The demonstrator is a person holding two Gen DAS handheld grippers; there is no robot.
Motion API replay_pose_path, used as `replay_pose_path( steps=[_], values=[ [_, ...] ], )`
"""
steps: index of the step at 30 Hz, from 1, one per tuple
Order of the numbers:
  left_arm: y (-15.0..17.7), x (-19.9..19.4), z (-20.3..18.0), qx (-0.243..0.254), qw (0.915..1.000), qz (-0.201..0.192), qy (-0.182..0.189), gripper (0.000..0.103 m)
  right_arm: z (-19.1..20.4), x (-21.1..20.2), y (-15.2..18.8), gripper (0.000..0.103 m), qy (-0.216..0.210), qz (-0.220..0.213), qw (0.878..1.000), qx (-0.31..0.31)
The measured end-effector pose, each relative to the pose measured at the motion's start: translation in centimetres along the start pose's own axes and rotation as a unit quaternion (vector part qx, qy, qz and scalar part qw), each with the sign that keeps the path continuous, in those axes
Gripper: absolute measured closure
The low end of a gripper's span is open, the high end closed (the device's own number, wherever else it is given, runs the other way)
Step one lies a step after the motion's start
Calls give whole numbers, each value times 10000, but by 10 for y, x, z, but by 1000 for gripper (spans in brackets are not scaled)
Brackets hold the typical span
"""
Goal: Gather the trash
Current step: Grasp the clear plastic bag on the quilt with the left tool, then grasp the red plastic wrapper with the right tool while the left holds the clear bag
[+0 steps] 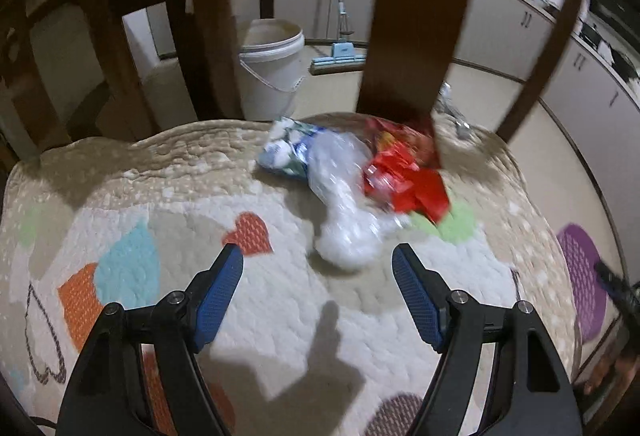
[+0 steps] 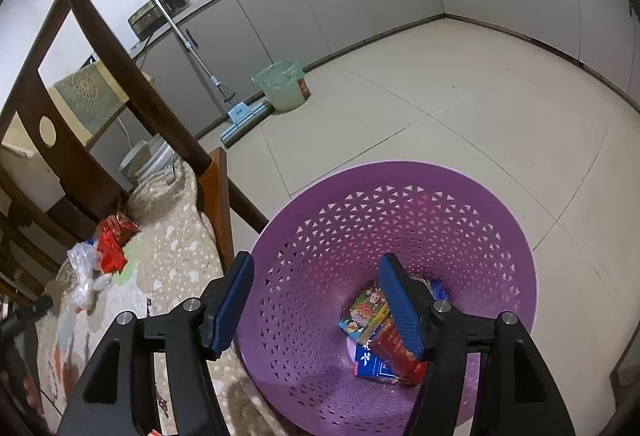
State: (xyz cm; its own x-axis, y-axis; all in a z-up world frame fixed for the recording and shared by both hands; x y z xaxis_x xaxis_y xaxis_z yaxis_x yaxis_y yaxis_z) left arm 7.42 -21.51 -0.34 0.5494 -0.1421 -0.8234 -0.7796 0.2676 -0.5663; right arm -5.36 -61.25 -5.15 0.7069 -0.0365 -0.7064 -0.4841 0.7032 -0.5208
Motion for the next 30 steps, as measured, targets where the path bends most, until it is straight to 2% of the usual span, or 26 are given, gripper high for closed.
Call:
replay_pose_path(
  steps=[3, 7, 14, 16, 17, 18, 20, 24, 30],
  values=[
    [-12, 16, 5, -38, 10000, 24, 3, 27, 2, 2, 1, 34, 56, 0, 10000, -68],
    [-24, 39, -3, -85, 9995, 167, 268, 27, 5, 3, 4, 34, 132, -20, 9997, -209],
    [-24, 71, -18, -129, 9975, 471, 504, 27, 9, 7, 9, 33, 213, 14, 9991, -371],
    [-22, 74, -16, -176, 9973, 523, 491, 46, 11, 7, 10, 33, 230, 0, 9988, -429],
    [-21, 75, -14, -184, 9971, 559, 484, 80, 11, 7, 11, 33, 242, -5, 9987, -459],
    [-18, 76, -13, -234, 9965, 613, 524, 89, 12, 7, 11, 33, 251, -8, 9985, -481],
    [-14, 68, -7, -403, 9959, 570, 582, 89, 12, 8, 12, 33, 258, 6, 9984, -495],
    [2, 42, -3, -279, 9970, 427, 583, 90, 12, 10, 13, 33, 264, 27, 9986, -468],
    [46, 3, 9, -340, 9968, 313, 648, 89, 17, 3, 15, 33, 278, -164, 9979, -556]
  ],
)
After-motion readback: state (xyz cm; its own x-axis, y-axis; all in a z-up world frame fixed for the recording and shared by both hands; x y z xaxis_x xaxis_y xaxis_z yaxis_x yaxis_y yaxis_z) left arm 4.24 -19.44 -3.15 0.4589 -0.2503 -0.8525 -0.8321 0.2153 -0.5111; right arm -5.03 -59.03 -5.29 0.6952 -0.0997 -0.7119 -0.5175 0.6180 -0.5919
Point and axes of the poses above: each gripper's, at about its wrist camera, not at the fingertips, and x roughly the way its jaws point, z to its left, y to its underside, the point moved 10 cm from there along x, roughly the way its jaws point, and after that the axes turned 11 degrees about x, right-handed, at the moved point
